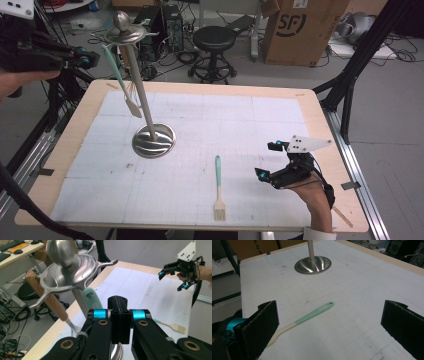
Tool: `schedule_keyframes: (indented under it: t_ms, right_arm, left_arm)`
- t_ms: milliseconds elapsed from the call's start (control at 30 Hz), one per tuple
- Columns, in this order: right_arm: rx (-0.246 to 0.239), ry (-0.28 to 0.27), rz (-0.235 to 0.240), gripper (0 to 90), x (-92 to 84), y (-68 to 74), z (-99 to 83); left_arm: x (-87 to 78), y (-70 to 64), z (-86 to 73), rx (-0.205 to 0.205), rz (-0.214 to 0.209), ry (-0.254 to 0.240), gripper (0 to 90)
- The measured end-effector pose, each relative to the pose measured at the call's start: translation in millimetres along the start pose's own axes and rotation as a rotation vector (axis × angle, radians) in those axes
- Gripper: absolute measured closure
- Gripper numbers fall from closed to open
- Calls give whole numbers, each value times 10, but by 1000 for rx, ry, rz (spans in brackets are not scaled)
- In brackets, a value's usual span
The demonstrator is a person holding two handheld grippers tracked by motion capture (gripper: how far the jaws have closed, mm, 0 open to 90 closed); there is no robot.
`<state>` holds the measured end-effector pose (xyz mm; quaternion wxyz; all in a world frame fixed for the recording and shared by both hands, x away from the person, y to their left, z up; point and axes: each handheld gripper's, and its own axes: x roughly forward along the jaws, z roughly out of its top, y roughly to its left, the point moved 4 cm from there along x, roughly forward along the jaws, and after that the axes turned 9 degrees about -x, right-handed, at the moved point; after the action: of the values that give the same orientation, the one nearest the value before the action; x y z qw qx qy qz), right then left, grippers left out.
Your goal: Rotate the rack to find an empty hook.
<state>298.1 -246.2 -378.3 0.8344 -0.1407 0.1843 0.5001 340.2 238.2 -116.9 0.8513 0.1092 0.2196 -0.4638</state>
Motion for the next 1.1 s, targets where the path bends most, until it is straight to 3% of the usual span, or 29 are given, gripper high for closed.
schedule_keyframes:
  t_ms: [500, 800, 1100]
  right_arm:
    - [-2, 19, 14, 0, 36, 3, -10]
    - [-4, 24, 26, 0, 76, -2, -25]
    - [1, 25, 18, 0, 70, -8, -28]
  left_arm:
    - [179, 85, 90, -6, 8, 17, 900]
    - [151, 201, 59, -11, 46, 29, 900]
    - [110, 393, 26, -32, 56, 20, 900]
